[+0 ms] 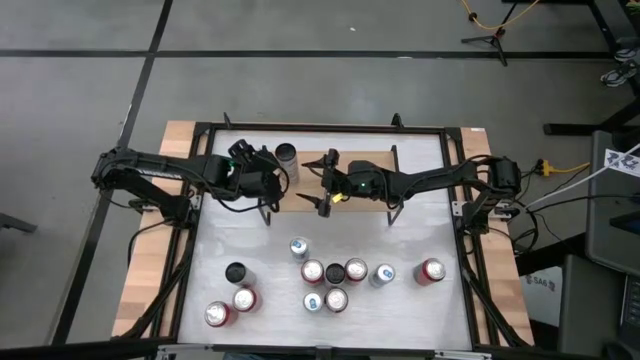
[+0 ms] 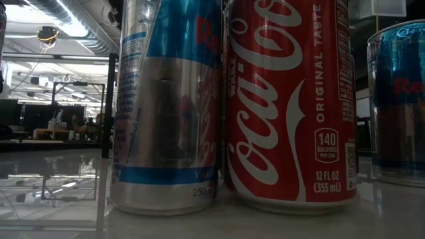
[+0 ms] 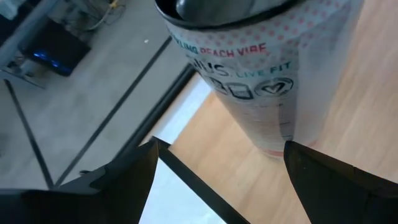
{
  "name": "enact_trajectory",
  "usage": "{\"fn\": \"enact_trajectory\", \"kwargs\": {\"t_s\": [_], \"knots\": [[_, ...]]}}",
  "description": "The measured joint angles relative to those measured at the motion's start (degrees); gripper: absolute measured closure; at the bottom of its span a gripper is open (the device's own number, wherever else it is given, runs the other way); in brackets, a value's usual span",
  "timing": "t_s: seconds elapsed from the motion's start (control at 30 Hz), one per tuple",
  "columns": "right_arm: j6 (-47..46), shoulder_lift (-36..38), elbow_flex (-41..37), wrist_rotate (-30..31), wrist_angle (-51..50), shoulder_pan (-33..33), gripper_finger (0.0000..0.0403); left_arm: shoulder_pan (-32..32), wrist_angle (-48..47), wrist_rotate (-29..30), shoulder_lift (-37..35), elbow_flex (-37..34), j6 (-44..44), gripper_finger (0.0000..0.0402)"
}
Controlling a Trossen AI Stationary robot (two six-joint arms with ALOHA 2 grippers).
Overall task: Place canned beverage on shelf
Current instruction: Put the center white soda can on the shelf
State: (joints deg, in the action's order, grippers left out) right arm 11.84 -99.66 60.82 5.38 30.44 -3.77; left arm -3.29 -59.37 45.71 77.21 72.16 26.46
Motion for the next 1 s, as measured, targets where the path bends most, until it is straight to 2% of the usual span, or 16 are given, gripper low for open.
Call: {"fn": "enact_trajectory", "kwargs": {"t_s": [0.23, 0.6, 0.8, 1.0], "knots": [[0.0, 0.0, 0.0, -3.4, 0.8, 0.0, 0.0011, 0.3, 0.0, 1.7, 0.0, 0.0, 0.0, 0.006], [0.0, 0.0, 0.0, -3.7, 1.2, 0.0, 0.0011, 3.8, 0.0, 3.4, 0.0, 0.0, 0.0, 0.006], [0.0, 0.0, 0.0, -3.7, 0.2, 0.0, 0.0011, 4.9, -0.9, 1.2, -0.1, 0.0, -0.6, 0.006], [0.0, 0.8, 0.0, -3.7, -2.1, 0.0, 0.0011, 3.9, -1.8, -2.6, -2.3, 0.0, -5.1, 0.006]]}}
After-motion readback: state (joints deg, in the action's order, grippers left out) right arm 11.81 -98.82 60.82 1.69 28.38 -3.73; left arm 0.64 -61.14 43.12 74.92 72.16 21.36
